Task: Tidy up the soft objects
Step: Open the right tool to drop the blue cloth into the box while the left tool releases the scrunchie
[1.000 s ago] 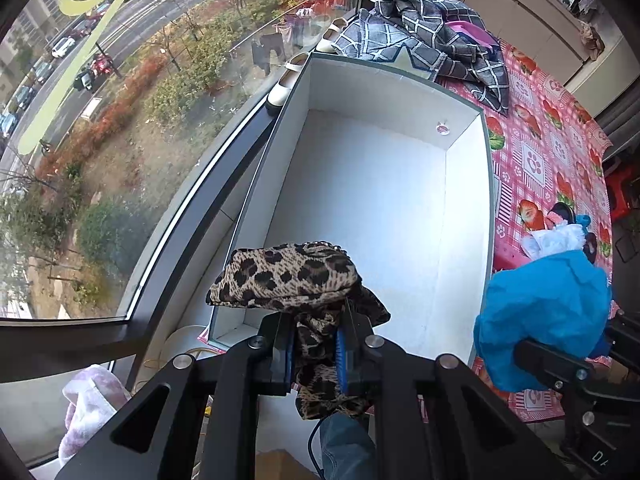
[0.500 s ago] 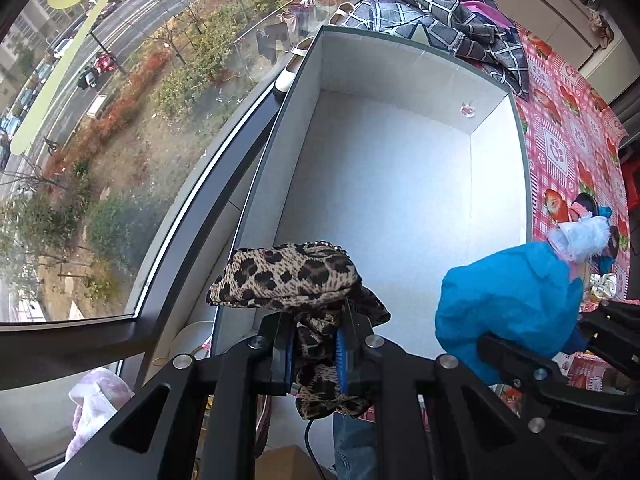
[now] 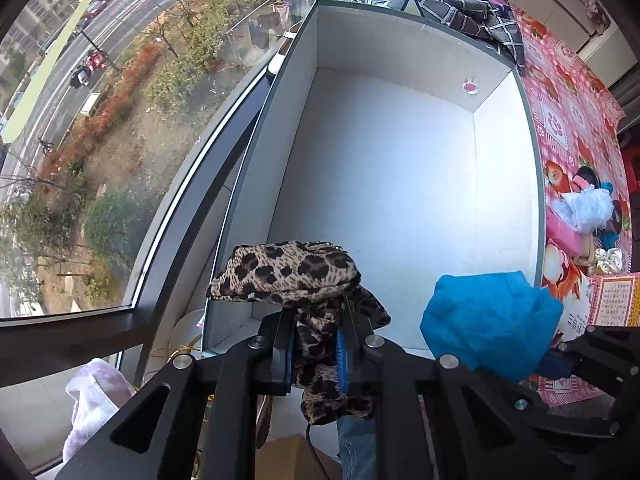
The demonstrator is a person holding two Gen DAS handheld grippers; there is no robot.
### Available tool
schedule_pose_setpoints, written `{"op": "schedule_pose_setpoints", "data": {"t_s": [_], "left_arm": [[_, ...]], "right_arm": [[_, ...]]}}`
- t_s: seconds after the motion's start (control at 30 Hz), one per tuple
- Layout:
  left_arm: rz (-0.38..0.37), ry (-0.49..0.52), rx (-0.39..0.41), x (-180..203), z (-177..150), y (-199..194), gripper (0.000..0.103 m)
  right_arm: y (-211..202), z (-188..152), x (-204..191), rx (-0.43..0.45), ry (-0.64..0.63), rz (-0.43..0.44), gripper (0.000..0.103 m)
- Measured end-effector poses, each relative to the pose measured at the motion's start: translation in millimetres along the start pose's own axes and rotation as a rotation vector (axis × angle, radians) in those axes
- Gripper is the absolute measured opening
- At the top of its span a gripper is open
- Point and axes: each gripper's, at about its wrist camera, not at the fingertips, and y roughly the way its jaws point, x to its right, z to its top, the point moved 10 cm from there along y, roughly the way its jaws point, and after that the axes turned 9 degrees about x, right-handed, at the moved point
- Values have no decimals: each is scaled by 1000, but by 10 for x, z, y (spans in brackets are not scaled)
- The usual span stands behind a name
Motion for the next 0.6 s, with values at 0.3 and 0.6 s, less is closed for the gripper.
{"op": "schedule_pose_setpoints", "data": {"t_s": [0.3,0.6], "left_arm": [[-8,8,-7,60,-55,-27,17],[-14,18,9,91,-26,-97,17]], "right_arm": [[-91,-88,1,-12,29,32,29],[-313,98,93,61,35,24,29]]}}
